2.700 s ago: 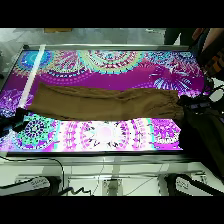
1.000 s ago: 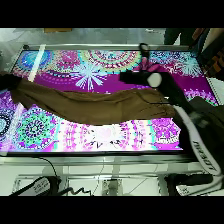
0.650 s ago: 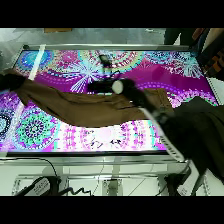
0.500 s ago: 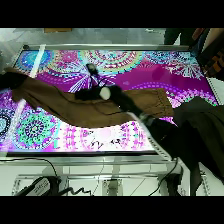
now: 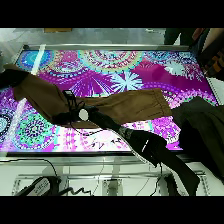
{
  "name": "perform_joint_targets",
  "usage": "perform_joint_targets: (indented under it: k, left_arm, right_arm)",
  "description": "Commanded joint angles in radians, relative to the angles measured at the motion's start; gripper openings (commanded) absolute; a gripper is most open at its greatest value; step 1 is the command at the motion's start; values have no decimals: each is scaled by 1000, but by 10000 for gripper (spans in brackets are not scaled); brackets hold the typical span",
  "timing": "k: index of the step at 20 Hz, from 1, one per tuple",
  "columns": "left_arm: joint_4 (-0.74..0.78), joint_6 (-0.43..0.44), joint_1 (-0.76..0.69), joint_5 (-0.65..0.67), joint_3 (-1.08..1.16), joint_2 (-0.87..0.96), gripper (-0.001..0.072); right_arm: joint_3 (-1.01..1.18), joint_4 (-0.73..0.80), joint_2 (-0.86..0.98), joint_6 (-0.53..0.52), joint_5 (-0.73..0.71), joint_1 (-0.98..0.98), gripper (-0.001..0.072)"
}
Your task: Fold the clothes and pants, and hang the long-sleeved shirts on hangers.
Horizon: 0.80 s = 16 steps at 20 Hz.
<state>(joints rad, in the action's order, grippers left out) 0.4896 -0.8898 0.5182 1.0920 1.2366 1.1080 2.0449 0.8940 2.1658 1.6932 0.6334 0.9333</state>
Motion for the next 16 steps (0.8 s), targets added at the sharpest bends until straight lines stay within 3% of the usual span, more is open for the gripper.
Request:
perform_joint_targets:
  k: [1,8,12,16]
  left_arm:
    - [-1,0,-3,2,-7,5,15]
    - [59,0,-179,8,-18,113,14]
    - [59,-10,-398,-51,-18,183,14]
    - [59,-86,-603,-229,-18,247,14]
  right_arm:
    - [3,71,-11,-4,24,-37,32]
    - [3,342,-202,-57,390,-362,33]
    - [0,342,-298,-73,457,-551,33]
    - [0,342,-365,-73,489,-663,33]
